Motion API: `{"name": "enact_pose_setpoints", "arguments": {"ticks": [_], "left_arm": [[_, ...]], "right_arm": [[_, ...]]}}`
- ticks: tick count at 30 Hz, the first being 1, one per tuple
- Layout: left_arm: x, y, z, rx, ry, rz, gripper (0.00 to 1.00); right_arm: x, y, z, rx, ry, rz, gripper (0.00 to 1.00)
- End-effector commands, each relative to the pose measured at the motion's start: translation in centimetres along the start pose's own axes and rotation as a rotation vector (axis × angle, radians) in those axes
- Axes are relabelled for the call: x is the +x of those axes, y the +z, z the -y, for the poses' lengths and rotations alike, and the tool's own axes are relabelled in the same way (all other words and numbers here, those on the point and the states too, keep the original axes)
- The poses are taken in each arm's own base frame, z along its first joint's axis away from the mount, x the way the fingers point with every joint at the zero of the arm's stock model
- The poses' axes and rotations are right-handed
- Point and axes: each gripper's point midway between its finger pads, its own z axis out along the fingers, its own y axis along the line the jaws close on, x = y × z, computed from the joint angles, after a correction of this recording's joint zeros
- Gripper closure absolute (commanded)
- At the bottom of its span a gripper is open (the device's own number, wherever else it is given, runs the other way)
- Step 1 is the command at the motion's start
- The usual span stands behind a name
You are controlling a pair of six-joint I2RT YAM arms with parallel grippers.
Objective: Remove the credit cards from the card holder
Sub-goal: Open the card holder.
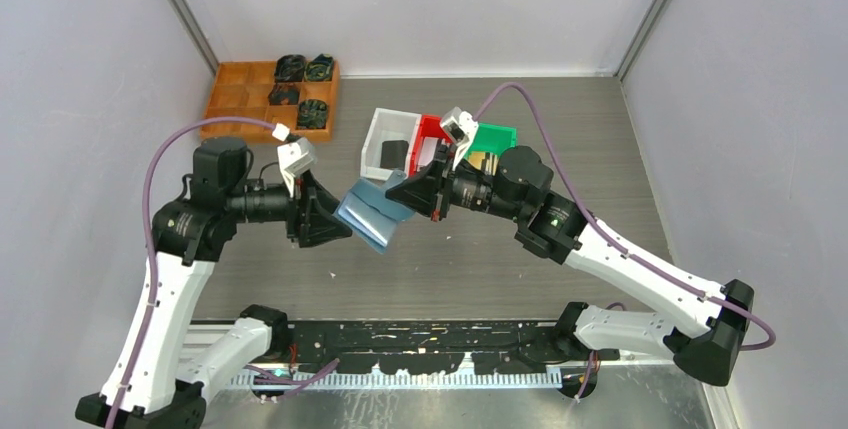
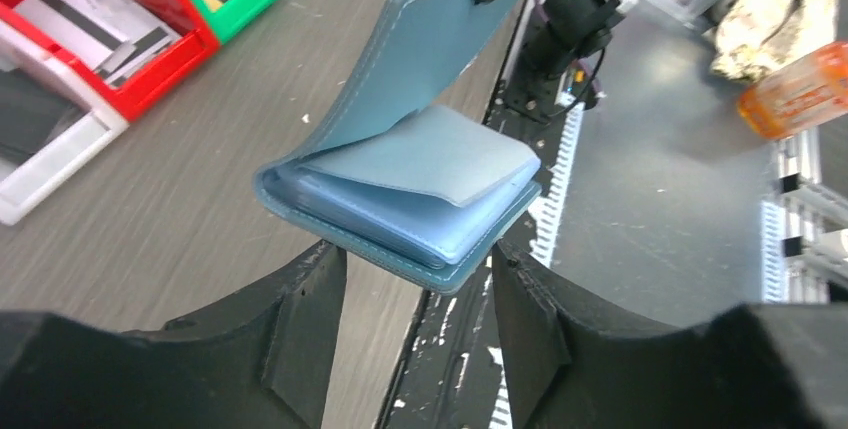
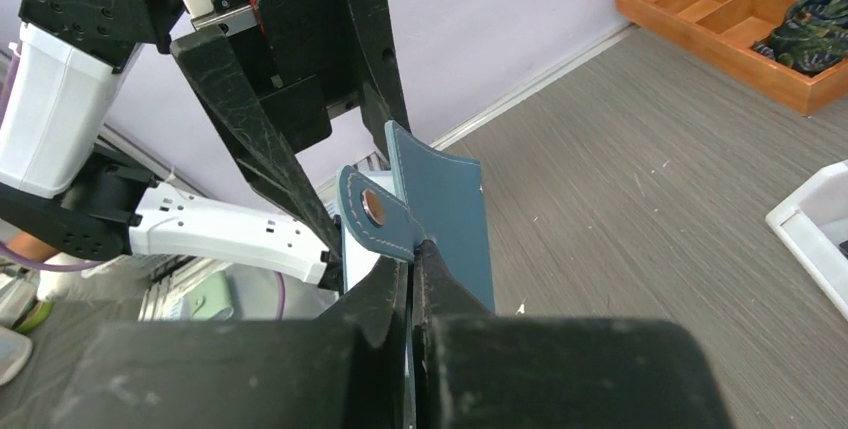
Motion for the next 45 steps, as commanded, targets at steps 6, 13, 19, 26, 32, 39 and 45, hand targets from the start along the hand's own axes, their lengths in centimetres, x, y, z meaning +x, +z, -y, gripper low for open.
{"name": "enact_pose_setpoints", "arguments": {"ticks": [6,13,19,26,32,39,45], "left_arm": [[2.4,-1.1,1.2,0.011,0.153,-0.059,0.28],[3.2,-1.2,-0.4,-0.063,0.217,-0.072,0.32],[5.6,-2.1,1.1,0.022,0.373,-0.151,0.35],[4.9,-2.0,-0.5,-0.068,0.455,-0.118,0.51],[3.1,-1.9,-1.1,-0.126,0.476,-0.041,0.66],[3.1,-1.4,-1.5,-0.113,0.446,-0.037,0.71],[2.4,-1.0,-0.2,-0.046,0.387,-0.004,0.68]], "right_arm": [[-3.1,-0.7,-3.6,-0.120,-0.040,0.042,0.99],[-3.3,-0.5,-4.4,-0.160,-0.023,0.024,1.00],[-3.0,-0.5,-5.1,-0.198,-0.019,-0.007,1.00],[-2.5,-0.2,-5.6,-0.233,0.007,-0.036,0.99],[-1.8,0.4,-5.8,-0.266,0.049,-0.068,0.99],[-2.2,0.9,-6.3,-0.298,0.075,-0.073,0.99],[-2.0,1.6,-6.7,-0.332,0.106,-0.089,0.99]]}}
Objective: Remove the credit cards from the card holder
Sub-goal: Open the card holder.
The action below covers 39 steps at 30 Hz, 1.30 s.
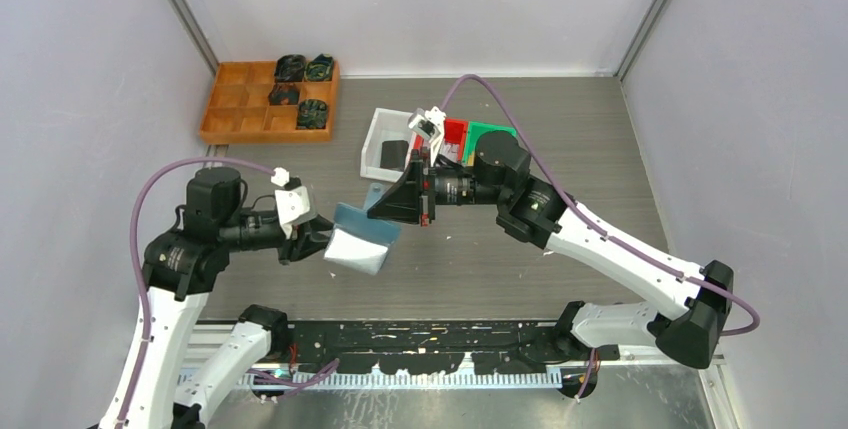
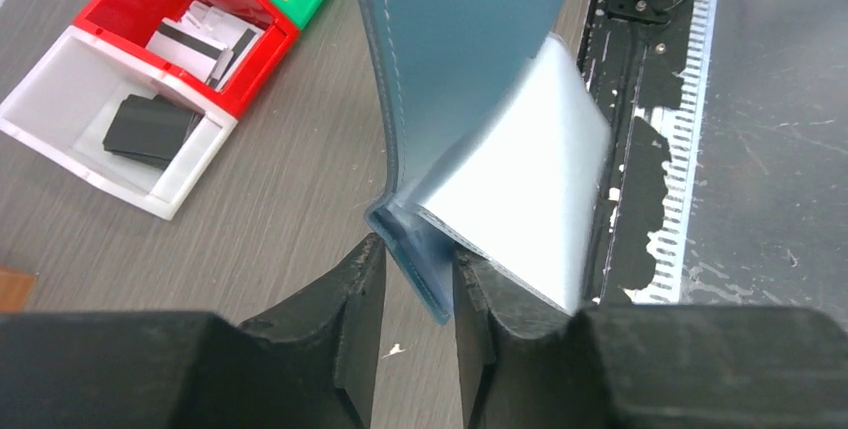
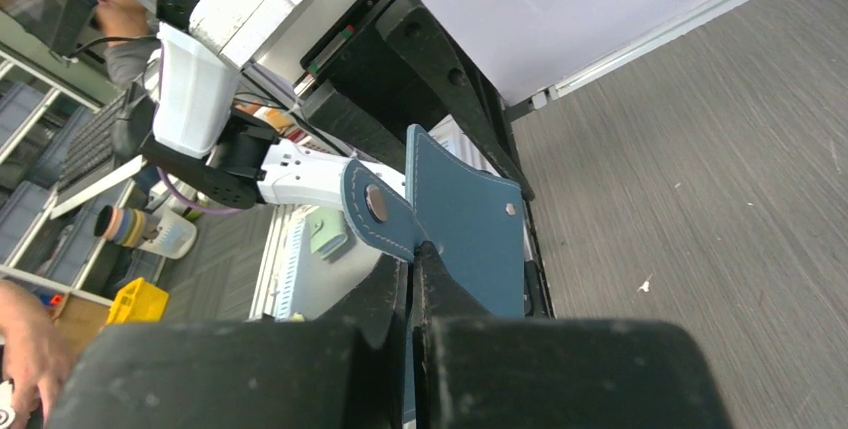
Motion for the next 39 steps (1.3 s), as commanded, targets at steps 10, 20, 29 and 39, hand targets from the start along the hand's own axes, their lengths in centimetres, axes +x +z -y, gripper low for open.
{"name": "enact_pose_setpoints", "arguments": {"ticks": [10,20,29,39], "left_arm": [[-6.0,-0.9,3.8,0.218,-0.142,0.185,0.61],[-6.9,-2.0,6.1,0.308,-0.213,0.195,0.53],[-7.0,-1.8,4.9,0.215,-0.188,0.208,0.28],[-6.8,-0.9,1.4,0.041,-0.163,0.227,0.18]], "right_arm": [[-2.8,0.9,-2.5,-0.118,-0.028,0.066,0.99],[-3.0,0.5,-2.0,-0.081,-0.057,0.070,0.99],[-2.6,-0.1,-2.4,-0.091,-0.058,0.055,0.99],[-2.9,0.7,-2.9,-0.145,-0.031,0.048,0.99]]}}
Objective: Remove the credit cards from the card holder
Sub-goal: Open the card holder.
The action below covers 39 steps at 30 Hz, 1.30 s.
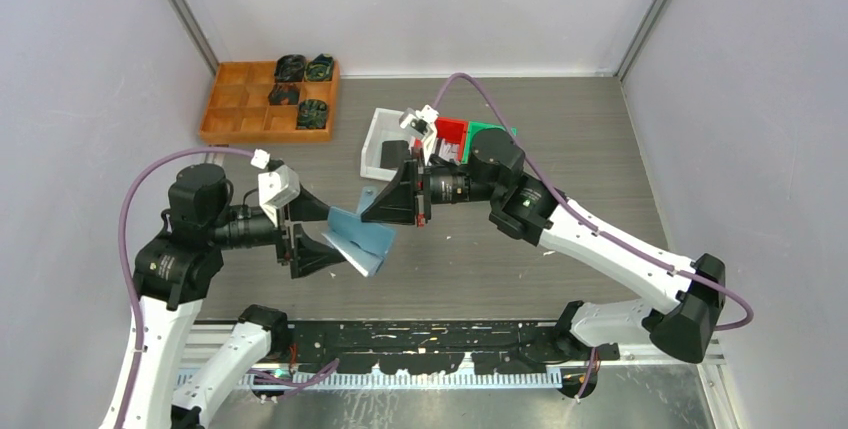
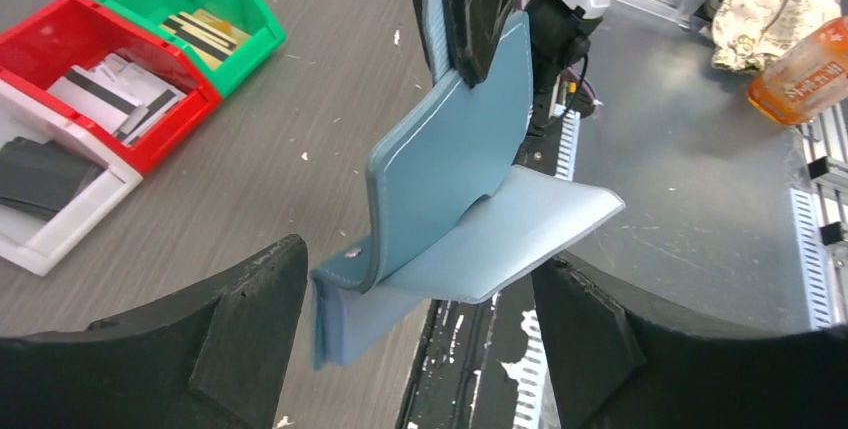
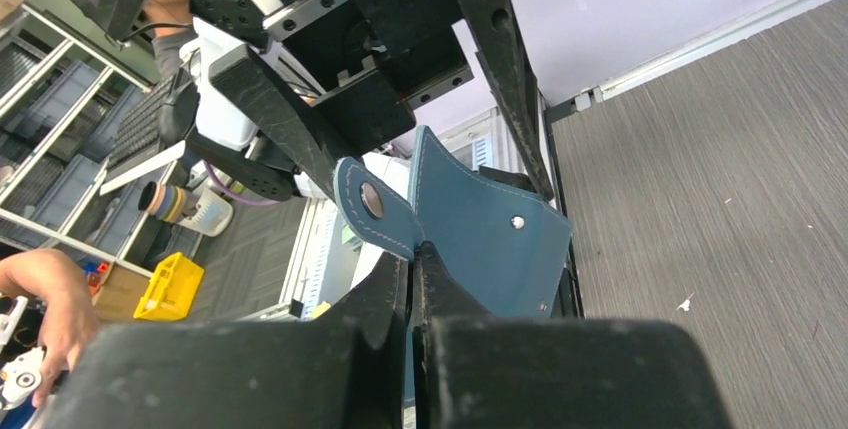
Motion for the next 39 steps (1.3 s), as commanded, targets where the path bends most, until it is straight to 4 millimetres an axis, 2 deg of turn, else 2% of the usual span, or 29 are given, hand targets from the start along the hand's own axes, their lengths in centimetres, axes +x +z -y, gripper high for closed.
{"name": "enact_pose_setpoints", "arguments": {"ticks": [1,8,14,19,22,25,27,29,31,33,35,39], "left_arm": [[-2.0,0.1,-1.0,-0.047,0.089,0.069,0.18],[-2.3,0.3,-0.5,0.004,0.071,0.069,0.19],[-1.0,0.4,0.7,0.092,0.014,0.013,0.31],[-1.0,0.6,0.3,0.082,0.005,0.017,0.57],[-1.7,0.7,0.0,0.065,-0.022,0.036,0.78],[-2.6,0.7,-0.3,0.048,-0.044,0.053,0.95],[-3.3,0.7,-0.2,0.048,-0.048,0.067,1.00],[-4.1,0.7,-0.2,0.036,-0.078,0.088,1.00],[-5.0,0.6,-0.3,0.029,-0.098,0.110,1.00],[-6.0,0.6,-0.2,0.027,-0.118,0.134,1.00],[-6.9,0.6,-0.4,0.014,-0.154,0.159,1.00],[-8.6,0.6,-1.3,-0.033,-0.189,0.212,1.00]], "right_arm": [[-2.6,0.2,-1.7,-0.055,-0.054,0.061,0.99],[-2.9,0.9,-1.8,-0.092,-0.037,0.056,0.99],[-3.6,1.1,-2.7,-0.134,-0.042,0.068,0.99],[-3.8,1.3,-3.1,-0.161,-0.029,0.070,0.99],[-3.8,1.3,-3.0,-0.157,-0.029,0.074,0.99],[-4.0,1.1,-2.5,-0.131,-0.028,0.091,0.98],[-4.4,0.9,-1.7,-0.086,-0.024,0.117,0.82],[-5.1,0.1,-0.3,-0.024,-0.014,0.158,0.61],[-5.9,-1.2,1.0,0.044,0.001,0.213,0.47],[-6.4,-2.8,2.1,0.094,0.013,0.269,0.38],[-6.0,-4.0,2.2,0.099,0.019,0.302,0.31],[-4.2,-4.9,1.3,0.036,0.044,0.313,0.28]]}}
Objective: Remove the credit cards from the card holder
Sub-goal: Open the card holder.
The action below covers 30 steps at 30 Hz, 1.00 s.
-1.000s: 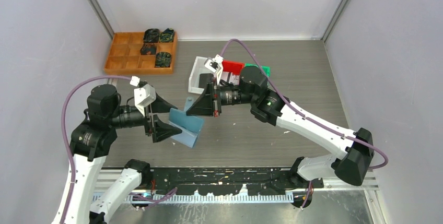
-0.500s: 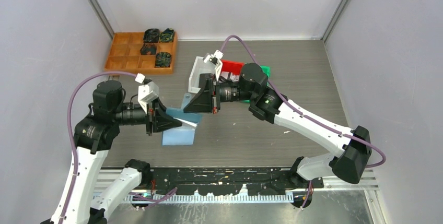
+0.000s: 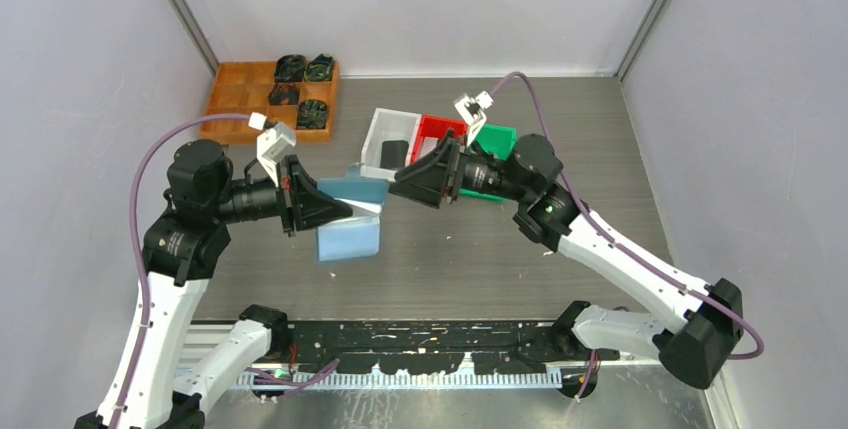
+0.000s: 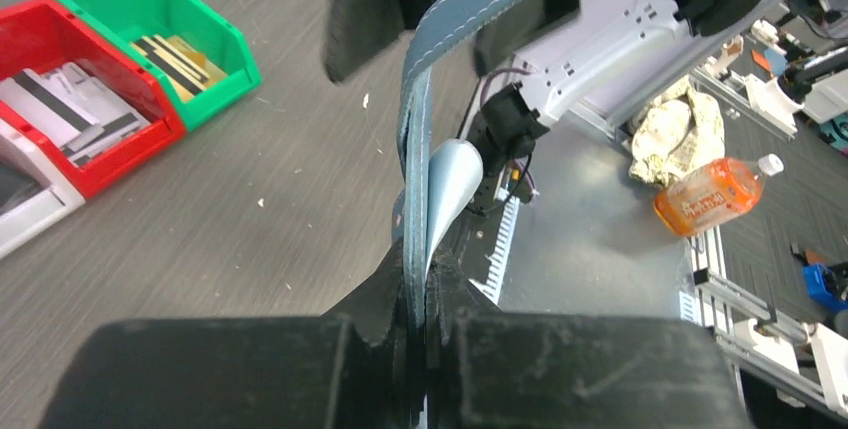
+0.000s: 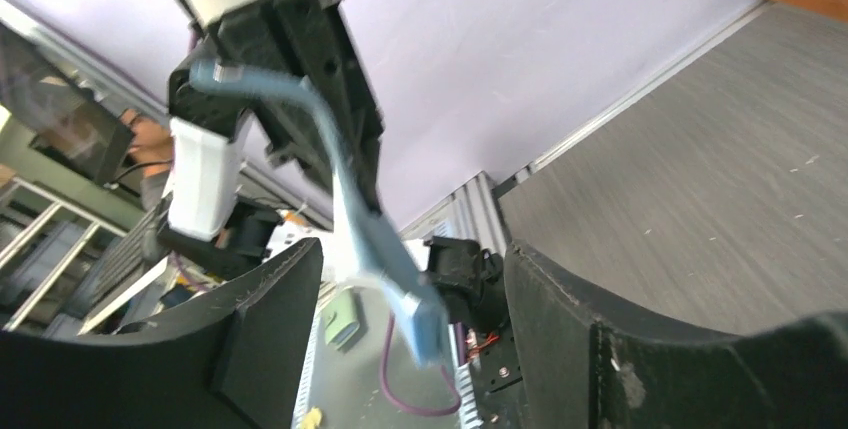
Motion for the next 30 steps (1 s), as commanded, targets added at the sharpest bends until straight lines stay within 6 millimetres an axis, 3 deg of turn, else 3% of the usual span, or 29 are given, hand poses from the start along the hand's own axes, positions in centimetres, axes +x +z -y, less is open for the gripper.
{"name": "enact_pose_setpoints", "arguments": {"ticks": [1,4,17,30], "left_arm": [[-4.9,-0.1,0.8,-0.025,0.007,0.137,1.00],[-5.8,0.1,0.7,-0.026,-0.045,0.164,1.00],[-8.2,0.7,0.5,-0.012,-0.173,0.227,1.00],[-8.6,0.4,1.6,0.021,-0.186,0.229,1.00]], "right_arm": [[-0.4,-1.3,-3.0,-0.123,0.001,0.075,0.28],[0.5,-1.5,-3.2,-0.165,0.024,0.069,0.30],[3.3,-0.7,-2.8,-0.188,0.041,0.032,0.55],[4.5,-1.0,0.6,-0.055,0.015,0.062,0.43]]}}
